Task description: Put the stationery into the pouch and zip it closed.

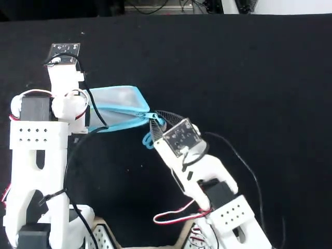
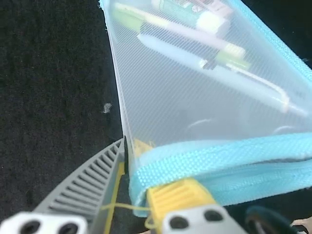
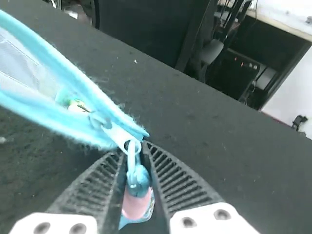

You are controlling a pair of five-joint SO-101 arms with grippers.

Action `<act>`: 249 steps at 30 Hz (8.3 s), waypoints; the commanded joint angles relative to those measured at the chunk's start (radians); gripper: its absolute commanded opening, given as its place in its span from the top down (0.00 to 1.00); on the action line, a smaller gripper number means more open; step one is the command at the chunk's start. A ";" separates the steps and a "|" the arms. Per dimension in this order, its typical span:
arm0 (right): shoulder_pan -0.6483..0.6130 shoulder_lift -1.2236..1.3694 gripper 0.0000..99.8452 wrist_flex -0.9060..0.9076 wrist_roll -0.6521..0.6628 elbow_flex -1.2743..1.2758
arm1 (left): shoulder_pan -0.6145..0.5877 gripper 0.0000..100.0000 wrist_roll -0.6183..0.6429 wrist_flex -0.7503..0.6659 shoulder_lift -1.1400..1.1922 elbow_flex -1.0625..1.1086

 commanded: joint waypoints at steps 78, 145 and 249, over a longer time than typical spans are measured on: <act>0.051 -0.073 0.99 0.121 0.003 -0.119 | 0.008 0.83 0.000 -0.150 -0.347 0.008; -0.146 0.430 0.99 0.322 0.227 -0.822 | -0.035 0.70 0.166 -0.520 -0.686 0.668; -0.152 0.435 0.99 0.212 0.224 -0.812 | 0.314 0.73 0.077 -0.787 -1.151 0.978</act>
